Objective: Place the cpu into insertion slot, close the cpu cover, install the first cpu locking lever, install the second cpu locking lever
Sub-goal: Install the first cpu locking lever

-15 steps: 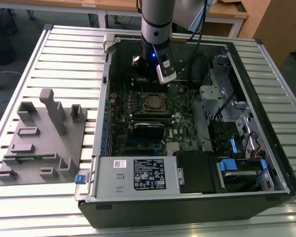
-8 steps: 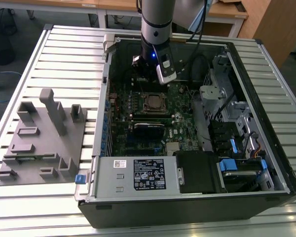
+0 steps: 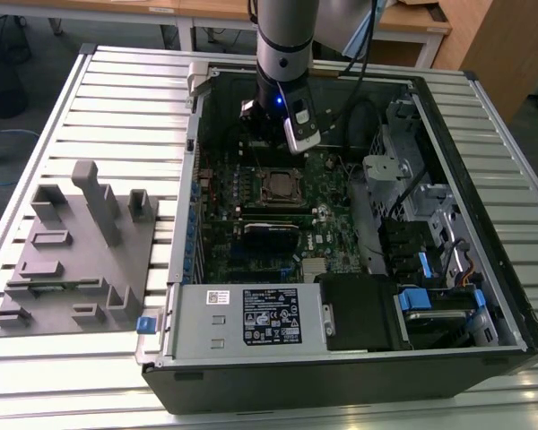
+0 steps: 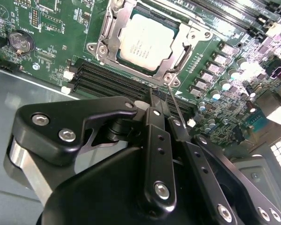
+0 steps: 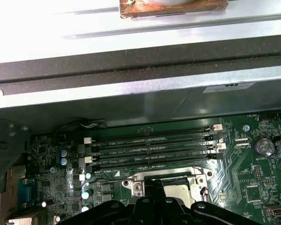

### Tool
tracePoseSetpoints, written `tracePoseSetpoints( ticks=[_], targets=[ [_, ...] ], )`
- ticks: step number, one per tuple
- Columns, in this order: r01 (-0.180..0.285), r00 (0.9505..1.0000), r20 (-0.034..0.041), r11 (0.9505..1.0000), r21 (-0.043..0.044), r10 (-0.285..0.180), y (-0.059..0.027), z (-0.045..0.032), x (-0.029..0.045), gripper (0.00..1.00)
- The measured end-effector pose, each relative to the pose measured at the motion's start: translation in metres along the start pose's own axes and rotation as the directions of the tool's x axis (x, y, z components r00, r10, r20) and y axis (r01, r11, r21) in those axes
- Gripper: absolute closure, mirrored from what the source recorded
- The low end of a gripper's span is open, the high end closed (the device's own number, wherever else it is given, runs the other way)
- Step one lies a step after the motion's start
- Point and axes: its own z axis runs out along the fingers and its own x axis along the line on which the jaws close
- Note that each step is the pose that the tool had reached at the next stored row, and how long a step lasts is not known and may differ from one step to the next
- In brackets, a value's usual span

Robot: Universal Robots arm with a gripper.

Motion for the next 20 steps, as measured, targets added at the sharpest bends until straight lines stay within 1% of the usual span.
tracePoseSetpoints(
  ticks=[2,5,14,16,20],
  targets=[
    [0.000,1.0000,0.0000,1.0000,-0.0001,0.000,-0.0001,0.0000,0.0003,0.90],
    [0.000,1.0000,0.0005,1.0000,-0.0001,0.000,-0.0005,0.0000,0.0035,0.90],
    [0.002,1.0000,0.0063,1.0000,-0.0007,-0.002,-0.0026,-0.0001,0.0194,0.90],
    [0.002,1.0000,0.0067,1.0000,-0.0008,-0.002,-0.0028,-0.0001,0.0213,0.90],
    [0.002,1.0000,0.0064,1.0000,-0.0005,-0.002,-0.0029,-0.0007,0.0218,0.90]
  ],
)
